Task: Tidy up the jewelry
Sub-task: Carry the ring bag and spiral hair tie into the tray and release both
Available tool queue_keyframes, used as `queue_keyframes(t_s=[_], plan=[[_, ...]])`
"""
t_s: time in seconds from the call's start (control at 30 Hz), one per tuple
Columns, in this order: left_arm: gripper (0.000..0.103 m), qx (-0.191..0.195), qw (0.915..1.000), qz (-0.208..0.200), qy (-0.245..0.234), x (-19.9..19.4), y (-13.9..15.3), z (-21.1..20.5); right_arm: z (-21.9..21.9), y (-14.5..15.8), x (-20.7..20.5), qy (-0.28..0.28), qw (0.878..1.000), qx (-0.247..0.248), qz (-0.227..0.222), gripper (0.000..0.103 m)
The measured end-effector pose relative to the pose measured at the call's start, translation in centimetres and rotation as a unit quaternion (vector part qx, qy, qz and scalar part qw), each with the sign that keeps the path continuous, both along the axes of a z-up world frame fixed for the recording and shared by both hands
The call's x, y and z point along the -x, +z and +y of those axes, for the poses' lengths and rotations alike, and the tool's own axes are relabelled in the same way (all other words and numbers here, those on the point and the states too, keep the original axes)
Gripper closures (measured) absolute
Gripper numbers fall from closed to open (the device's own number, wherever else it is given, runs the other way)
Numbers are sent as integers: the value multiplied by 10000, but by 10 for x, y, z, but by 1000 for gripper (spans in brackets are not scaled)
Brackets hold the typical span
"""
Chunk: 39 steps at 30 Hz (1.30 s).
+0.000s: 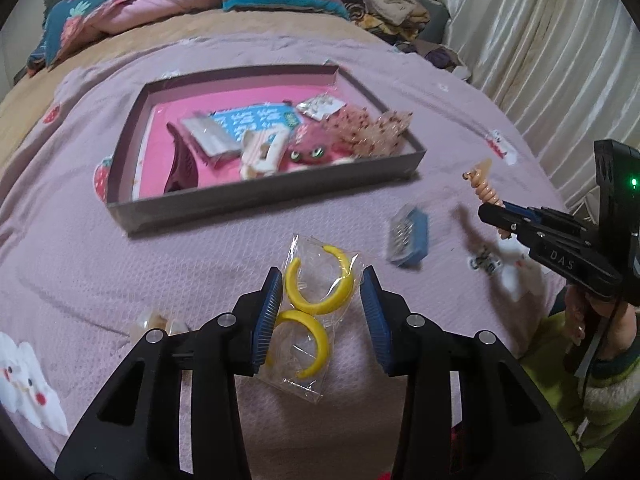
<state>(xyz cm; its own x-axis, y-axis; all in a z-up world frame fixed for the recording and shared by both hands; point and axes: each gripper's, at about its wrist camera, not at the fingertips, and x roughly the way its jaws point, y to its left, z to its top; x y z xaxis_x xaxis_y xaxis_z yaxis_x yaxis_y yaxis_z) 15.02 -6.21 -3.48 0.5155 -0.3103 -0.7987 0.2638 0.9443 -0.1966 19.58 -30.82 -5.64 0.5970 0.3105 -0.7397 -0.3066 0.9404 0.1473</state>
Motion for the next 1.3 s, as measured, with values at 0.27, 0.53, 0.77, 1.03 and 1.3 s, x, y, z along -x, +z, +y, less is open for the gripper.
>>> queue_keyframes(t_s=[0.27, 0.53, 0.77, 1.03, 1.3], plan=[[71, 31, 9995, -318, 78, -14, 28, 7, 0, 25, 3, 52, 9997, -61, -236, 86], [71, 83, 9978, -569, 315, -38, 54, 29, 10, 52, -11, 123, 9987, -115, -490, 86], [71, 40, 9960, -702, 561, -60, 65, 46, 30, 80, -34, 277, 9963, -150, -800, 86], [71, -38, 9941, -741, 795, -84, 64, 62, 55, 98, -67, 412, 9935, -93, -1054, 86], [71, -166, 9929, -715, 941, -106, 52, 75, 76, 90, -97, 526, 9937, 21, -988, 86]])
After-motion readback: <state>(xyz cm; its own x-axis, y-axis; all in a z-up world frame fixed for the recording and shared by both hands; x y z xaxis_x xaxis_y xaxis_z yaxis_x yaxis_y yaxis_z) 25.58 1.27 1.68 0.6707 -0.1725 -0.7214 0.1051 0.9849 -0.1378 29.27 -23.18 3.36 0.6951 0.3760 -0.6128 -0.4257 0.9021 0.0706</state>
